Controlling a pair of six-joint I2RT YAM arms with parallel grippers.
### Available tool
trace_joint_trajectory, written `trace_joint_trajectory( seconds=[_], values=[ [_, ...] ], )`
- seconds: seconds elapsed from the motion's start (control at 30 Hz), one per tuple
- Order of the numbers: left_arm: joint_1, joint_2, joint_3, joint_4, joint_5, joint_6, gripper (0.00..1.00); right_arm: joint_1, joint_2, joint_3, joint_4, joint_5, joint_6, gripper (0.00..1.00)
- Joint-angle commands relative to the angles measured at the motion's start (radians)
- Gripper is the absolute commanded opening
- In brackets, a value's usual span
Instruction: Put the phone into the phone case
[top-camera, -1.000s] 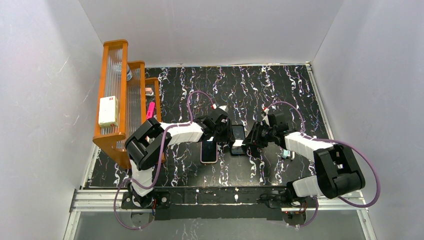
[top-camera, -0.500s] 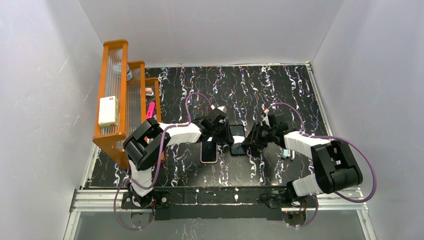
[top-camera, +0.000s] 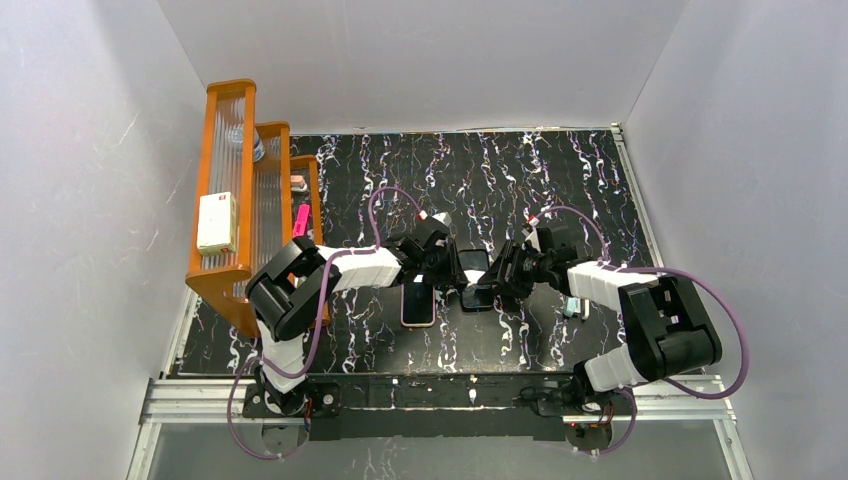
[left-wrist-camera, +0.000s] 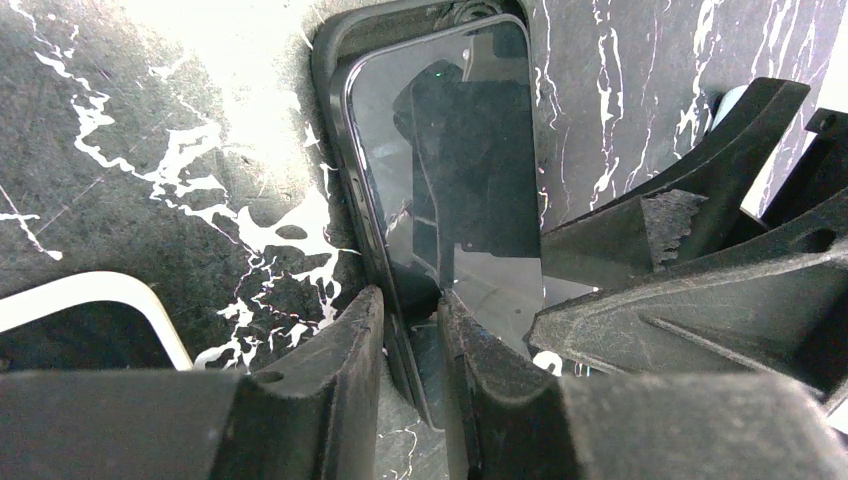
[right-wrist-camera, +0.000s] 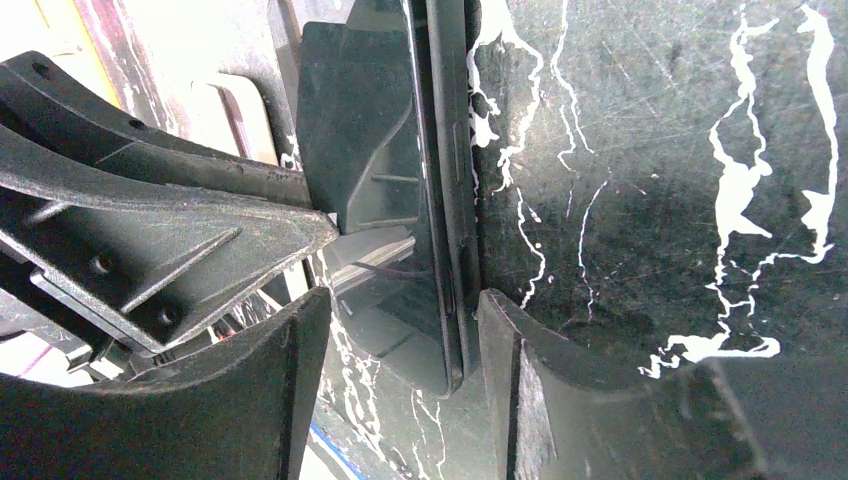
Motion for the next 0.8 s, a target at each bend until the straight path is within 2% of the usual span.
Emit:
trace_joint_trajectory(
  seconds=[0.0, 0.17, 0.2, 0.27, 0.37, 0.57, 0.77],
  values=[
    [-0.036, 0.047, -0.051, 0.03, 0.07, 0.012, 0.19, 0.013, 0.004, -0.002, 0.136, -0.064, 0.03, 0.64],
    [-0.035, 0.044, -0.07, 0.09, 0.106, -0.013, 0.21, 0.003, -0.028, 0.009, 0.126, -0.031, 0.021, 0.63],
    [-0.034, 0.039, -0.067, 0.073, 0.095, -0.008, 0.22, 0.0, -0.043, 0.017, 0.093, 0.0, 0.01, 0.61],
    [-0.031, 0.026, -0.059, 0.029, 0.057, -0.004, 0.24, -0.01, -0.069, 0.031, 0.046, 0.05, -0.008, 0.51],
    [-0.016, 0.002, -0.061, -0.001, 0.013, -0.014, 0.3, -0.018, -0.079, 0.063, -0.01, 0.112, -0.042, 0.49],
    [0.019, 0.005, -0.043, -0.034, -0.029, -0.021, 0.35, -0.035, -0.005, 0.125, -0.019, 0.141, -0.084, 0.49],
    [0.041, 0.031, 0.006, -0.035, -0.023, 0.012, 0.36, -0.051, 0.09, 0.191, -0.002, 0.14, -0.104, 0.46]
  ],
)
